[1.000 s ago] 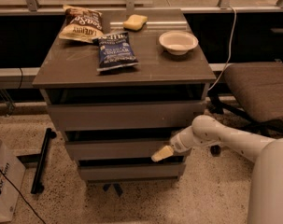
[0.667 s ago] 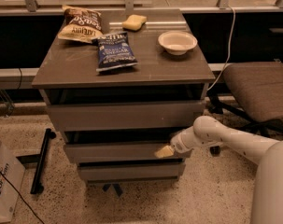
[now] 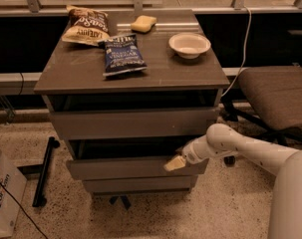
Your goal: Open middle drawer
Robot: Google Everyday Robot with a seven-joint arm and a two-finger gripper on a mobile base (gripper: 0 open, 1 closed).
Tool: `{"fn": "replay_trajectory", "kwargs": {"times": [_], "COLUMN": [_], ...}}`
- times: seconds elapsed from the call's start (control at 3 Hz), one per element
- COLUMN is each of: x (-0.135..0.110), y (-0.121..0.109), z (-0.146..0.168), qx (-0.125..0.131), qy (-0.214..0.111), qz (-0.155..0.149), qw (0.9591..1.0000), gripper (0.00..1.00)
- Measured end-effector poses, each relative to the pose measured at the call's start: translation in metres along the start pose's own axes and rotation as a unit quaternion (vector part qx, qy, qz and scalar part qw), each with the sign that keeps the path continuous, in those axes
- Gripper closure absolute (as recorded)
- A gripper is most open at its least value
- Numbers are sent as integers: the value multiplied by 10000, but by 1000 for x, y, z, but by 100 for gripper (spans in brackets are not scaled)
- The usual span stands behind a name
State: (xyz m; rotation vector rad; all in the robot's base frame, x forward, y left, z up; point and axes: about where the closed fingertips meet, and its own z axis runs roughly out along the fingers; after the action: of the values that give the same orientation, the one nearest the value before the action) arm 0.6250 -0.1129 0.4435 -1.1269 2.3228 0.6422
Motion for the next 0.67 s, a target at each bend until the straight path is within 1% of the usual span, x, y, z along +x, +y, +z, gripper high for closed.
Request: {"fn": "replay_trajectory", "kwargs": {"times": [0.33, 0.67], "x": [0, -1], "y": [0, 0], "z": [0, -1], "qx": [0, 0], "qy": [0, 0], "qz": [0, 0], "qw": [10000, 10000], "gripper": [8, 0]}}
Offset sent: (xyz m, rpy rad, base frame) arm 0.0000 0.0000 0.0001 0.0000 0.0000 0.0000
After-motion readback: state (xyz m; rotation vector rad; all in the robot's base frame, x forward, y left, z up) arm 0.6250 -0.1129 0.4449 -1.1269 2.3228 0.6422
